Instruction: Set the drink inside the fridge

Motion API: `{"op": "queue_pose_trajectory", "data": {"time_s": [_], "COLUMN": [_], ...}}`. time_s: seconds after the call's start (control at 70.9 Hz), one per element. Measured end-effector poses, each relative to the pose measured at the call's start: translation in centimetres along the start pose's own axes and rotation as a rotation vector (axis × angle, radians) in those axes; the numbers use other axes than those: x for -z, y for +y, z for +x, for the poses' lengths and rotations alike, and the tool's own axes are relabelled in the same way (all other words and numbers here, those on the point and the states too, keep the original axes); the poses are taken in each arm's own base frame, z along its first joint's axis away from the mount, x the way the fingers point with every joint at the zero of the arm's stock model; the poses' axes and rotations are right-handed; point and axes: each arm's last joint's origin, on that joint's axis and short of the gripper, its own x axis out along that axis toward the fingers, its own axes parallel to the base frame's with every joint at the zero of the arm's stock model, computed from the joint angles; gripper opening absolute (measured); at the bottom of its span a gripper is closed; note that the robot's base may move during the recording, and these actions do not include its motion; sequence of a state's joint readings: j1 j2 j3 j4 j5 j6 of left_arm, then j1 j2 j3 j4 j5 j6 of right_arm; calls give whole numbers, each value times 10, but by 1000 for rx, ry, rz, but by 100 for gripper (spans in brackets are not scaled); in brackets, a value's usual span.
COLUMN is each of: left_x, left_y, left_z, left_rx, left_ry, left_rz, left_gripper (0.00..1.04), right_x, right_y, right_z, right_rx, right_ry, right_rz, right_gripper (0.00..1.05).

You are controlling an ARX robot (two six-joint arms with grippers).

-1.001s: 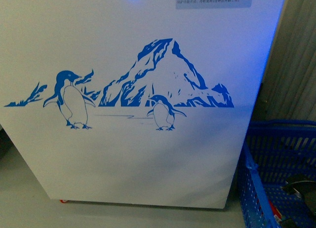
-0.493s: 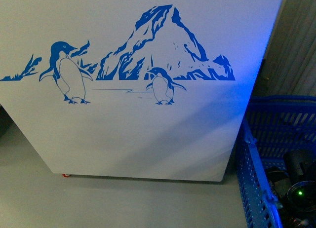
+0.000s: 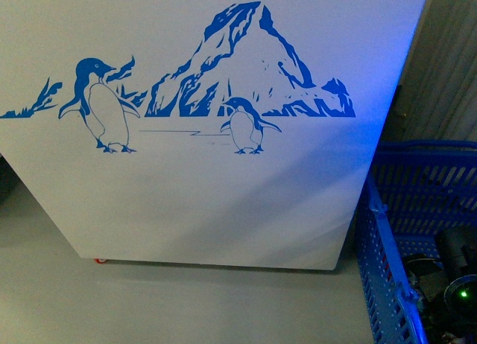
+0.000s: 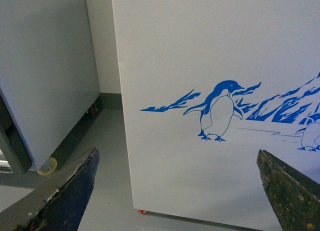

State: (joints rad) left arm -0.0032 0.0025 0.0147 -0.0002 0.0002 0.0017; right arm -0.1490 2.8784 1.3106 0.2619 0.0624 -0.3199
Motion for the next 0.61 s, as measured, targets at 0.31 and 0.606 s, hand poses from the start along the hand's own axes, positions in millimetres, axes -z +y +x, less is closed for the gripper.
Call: {"op": "queue_pose_trajectory", "data": {"time_s": [0.31, 0.606], "left_x": [0, 0], "left_y": [0, 0], "left_z": [0, 0], "left_rx": [0, 0], "left_ry": [0, 0], "left_rz": [0, 0], "left_gripper": [97, 97], "right_x": [-16, 9], "right_y": [-27, -33], "right_z": [-89, -216], "right_rx": [51, 32], "right_ry": [-168, -370], "right_rz": [174, 316], "right_gripper": [43, 43]}}
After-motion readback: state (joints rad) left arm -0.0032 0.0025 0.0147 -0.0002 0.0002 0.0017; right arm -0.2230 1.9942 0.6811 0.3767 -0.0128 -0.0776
